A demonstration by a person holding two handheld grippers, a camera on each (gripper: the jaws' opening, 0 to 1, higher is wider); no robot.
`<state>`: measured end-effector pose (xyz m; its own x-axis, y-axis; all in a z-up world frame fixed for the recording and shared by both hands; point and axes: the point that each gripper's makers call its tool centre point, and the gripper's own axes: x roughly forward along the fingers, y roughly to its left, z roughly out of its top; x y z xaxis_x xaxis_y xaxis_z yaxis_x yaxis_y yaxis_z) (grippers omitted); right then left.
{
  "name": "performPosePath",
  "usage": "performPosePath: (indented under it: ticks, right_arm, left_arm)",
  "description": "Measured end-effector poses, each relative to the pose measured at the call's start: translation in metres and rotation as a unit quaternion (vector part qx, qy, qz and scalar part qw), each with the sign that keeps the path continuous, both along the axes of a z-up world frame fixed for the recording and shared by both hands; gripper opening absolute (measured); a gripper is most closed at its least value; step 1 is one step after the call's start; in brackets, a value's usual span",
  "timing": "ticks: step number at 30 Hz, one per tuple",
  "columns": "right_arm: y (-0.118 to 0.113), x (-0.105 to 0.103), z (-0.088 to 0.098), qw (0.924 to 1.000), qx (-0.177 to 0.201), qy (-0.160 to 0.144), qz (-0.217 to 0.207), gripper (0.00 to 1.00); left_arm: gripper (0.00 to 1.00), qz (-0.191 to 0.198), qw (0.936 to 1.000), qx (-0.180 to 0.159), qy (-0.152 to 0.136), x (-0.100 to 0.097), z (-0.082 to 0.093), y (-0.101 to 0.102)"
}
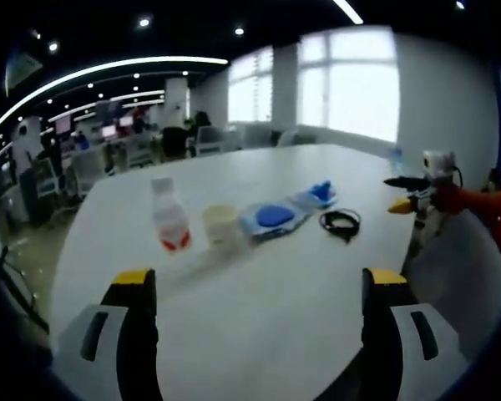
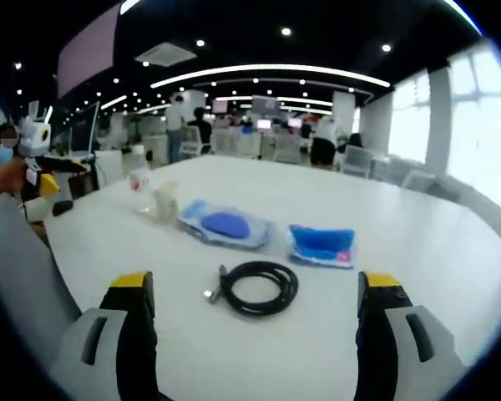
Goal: Arrange the tabletop items into an orderly group along one side of the table until the central work area is clear of visible clutter.
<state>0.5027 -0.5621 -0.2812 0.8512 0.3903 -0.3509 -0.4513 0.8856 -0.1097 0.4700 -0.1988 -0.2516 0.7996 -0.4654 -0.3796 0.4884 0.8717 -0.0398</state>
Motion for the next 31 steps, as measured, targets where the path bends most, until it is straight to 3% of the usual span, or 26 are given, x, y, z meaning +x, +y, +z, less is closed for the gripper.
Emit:
performPosePath:
  ticks: [4,7,31]
  right_arm:
    - [-0.003,0.001,0.002,1.0,-0.002,0.0,-0.002,1.0]
    - [-0.002,0.003,0.004,1.0,-0.001,-0.003,0.0,1.0]
    - [0.0,0.01,0.005,1.0,0.0,0.004,0.0,1.0]
  left_arm:
    - [1.0,0.024,0.9996,-0.011,-0.009,0.01,0.006,0.006]
    - [1.0,0.022,0.9994,-0.025,-0.006,0.01,0.004,0.005]
    - [1.0,0.021,0.9992,-0.03,0.015,0.009,-0.009,0.006]
